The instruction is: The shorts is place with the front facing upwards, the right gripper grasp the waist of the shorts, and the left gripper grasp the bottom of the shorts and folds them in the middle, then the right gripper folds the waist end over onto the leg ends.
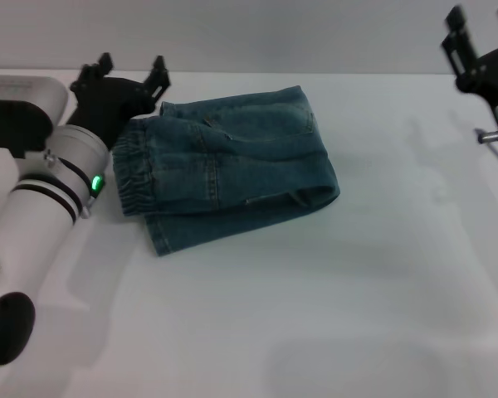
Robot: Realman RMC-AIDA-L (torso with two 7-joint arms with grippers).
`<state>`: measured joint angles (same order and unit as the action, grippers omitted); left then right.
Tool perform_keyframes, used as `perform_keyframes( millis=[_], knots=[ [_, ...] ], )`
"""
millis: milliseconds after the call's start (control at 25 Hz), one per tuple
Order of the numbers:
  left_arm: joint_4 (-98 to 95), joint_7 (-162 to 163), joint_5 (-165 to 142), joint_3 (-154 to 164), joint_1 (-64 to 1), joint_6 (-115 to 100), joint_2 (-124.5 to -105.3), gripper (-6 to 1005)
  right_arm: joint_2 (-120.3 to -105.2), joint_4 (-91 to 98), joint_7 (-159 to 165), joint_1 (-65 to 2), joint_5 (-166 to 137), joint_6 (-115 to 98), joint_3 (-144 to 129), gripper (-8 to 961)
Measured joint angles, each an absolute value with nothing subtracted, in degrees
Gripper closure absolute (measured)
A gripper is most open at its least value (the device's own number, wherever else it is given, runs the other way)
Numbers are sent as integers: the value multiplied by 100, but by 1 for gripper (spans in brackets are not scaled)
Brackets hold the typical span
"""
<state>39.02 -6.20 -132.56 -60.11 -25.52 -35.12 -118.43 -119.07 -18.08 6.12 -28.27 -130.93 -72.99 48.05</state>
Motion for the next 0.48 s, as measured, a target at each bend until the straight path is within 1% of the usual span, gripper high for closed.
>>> perform_keyframes(
  millis=[240, 360, 480],
  knots=[
    [3710, -261, -13264, -5298, -2796, -3537, -11842, 189, -11925, -1902, 935, -3094, -13146, -5726, 4633, 300],
    [3703, -230, -13264, -4973, -2817, -3533, -11847, 189, -11938, -1970, 939, -3058, -13146, -5619, 4604, 300],
    [3643, -88, -13264, -4519, -2856, -3393, -11857, 189, -11922, -2070, 941, -2962, -13132, -5698, 4621, 299]
  ],
)
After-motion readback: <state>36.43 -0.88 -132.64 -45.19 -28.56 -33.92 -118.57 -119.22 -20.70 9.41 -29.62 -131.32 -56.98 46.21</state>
